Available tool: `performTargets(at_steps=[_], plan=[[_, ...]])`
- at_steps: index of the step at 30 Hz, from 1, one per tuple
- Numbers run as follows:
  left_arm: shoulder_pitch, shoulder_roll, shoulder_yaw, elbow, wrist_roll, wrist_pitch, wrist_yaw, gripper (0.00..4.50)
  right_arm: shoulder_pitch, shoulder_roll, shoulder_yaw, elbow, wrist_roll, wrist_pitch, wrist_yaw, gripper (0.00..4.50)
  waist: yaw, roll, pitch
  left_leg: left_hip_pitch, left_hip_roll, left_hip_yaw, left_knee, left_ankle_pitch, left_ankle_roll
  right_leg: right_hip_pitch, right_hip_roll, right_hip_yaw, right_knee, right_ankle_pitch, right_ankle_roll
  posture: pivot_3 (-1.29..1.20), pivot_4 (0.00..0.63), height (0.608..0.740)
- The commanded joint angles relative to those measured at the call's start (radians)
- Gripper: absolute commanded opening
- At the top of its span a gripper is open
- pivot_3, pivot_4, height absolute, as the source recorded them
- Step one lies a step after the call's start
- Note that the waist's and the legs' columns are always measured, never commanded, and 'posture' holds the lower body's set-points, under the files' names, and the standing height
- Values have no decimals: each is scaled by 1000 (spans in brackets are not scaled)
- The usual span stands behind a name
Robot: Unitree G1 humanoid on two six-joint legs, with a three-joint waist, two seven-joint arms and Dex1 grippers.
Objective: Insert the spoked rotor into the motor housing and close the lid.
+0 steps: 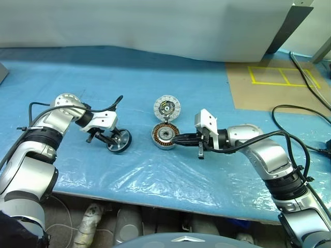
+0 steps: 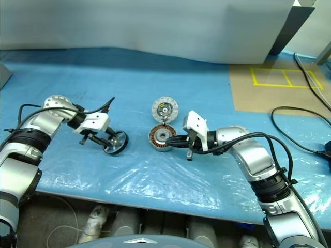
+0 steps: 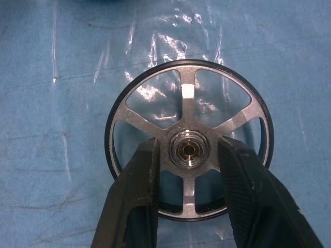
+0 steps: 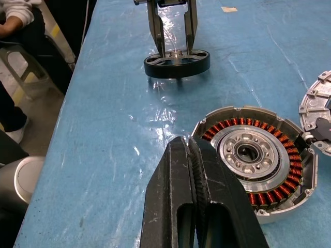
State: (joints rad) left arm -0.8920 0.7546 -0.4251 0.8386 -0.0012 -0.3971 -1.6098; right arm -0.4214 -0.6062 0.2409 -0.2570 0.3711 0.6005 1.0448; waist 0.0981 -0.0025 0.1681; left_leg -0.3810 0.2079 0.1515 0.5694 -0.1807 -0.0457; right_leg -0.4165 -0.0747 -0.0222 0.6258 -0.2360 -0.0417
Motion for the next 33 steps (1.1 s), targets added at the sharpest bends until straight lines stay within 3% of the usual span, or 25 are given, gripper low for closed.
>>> performTargets(at_steps=[1,7,20,26,33], plan=[[24,-4,19,-24,4,-9,-5,1290,-3,0,0,-16,1,-12,0,0,0,0,0,0,0,0,0,0,0,0,0,0,0,0,0,0,150,740],[78,0,43,-98,-8,-11,-5,1290,-2,-1,-2,-17,1,-10,-2,0,0,0,0,1,0,0,0,0,0,1,0,0,0,0,0,0,150,740],[128,-95,246,-493,-287,443,71,1290,1,16,-188,-51,200,126,-55,0,0,0,0,0,0,0,1,0,0,1,0,0,0,0,0,0,150,740],[138,-157,231,-529,-284,496,113,1290,72,5,-188,-88,206,137,-83,0,0,0,0,0,0,0,1,0,0,1,0,0,-1,0,0,0,150,740],[85,-257,188,-407,-194,437,182,1290,105,9,-187,-113,202,134,-118,0,0,0,0,0,0,0,2,0,0,1,0,0,-1,0,0,0,150,740]])
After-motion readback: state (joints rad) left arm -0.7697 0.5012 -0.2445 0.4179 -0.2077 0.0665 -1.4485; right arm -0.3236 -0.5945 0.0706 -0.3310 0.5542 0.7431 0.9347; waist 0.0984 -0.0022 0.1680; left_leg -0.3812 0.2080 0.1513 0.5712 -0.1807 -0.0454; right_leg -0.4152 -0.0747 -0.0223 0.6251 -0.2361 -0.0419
